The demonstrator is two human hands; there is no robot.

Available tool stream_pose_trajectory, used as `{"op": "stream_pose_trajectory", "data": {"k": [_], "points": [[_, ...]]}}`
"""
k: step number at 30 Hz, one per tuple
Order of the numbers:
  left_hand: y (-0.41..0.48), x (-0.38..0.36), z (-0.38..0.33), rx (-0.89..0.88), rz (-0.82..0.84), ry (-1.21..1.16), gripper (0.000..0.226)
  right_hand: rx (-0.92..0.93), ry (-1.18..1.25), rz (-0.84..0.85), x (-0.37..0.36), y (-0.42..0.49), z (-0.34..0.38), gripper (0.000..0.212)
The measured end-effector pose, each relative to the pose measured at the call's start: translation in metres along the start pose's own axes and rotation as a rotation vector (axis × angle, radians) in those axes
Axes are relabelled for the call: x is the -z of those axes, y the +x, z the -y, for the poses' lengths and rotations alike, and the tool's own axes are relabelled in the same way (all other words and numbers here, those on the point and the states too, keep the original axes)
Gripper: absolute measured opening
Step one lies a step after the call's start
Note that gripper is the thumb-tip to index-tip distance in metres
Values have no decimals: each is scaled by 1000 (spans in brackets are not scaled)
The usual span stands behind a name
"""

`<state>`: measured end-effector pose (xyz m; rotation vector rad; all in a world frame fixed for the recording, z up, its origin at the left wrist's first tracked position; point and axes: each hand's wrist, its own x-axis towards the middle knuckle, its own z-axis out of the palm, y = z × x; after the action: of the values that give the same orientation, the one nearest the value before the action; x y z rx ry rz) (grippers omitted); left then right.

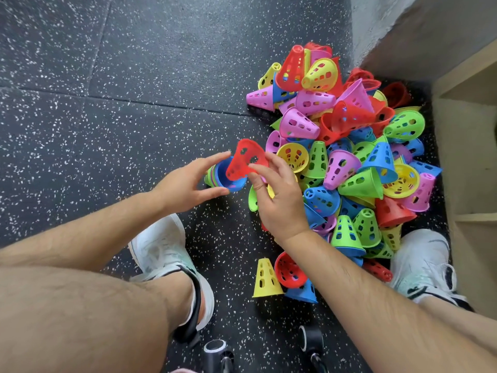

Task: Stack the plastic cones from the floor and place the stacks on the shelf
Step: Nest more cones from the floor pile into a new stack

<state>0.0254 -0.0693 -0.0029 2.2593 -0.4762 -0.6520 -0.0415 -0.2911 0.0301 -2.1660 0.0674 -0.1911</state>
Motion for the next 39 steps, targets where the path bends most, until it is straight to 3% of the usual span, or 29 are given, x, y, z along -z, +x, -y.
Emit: {"op": "stream_pose_trajectory", "data": {"k": [6, 10, 13, 15, 18, 21, 29, 35, 39], "points": [[-2, 1, -4, 7, -57, -22, 93, -65, -91, 321, -5, 5, 1, 33], [0, 2, -1, -50, -54, -30, 75, -118, -126, 457, 0, 8, 5, 48], [4, 3, 1, -59, -41, -39, 71, -141, -142, 473, 9, 15, 7, 50], [7, 3, 3, -47, -30, -49, 80, -138, -182, 439, 14, 18, 5, 43], [9, 1, 6, -31, -55, -16, 87, -63, -412, 373, 20, 18, -6, 31], [10, -2, 7, -37, -73, 41, 89, 9, -690, 525, 19, 15, -16, 35], [8, -3, 9, -26, -98, 14, 89, 82, -938, 678, 11, 11, -11, 43], [6, -4, 8, -5, -100, -5, 88, 132, -958, 635, 13, 13, -18, 41], [3, -5, 6, -25, -103, -1, 87, 149, -909, 489, 14, 16, -24, 26]]}}
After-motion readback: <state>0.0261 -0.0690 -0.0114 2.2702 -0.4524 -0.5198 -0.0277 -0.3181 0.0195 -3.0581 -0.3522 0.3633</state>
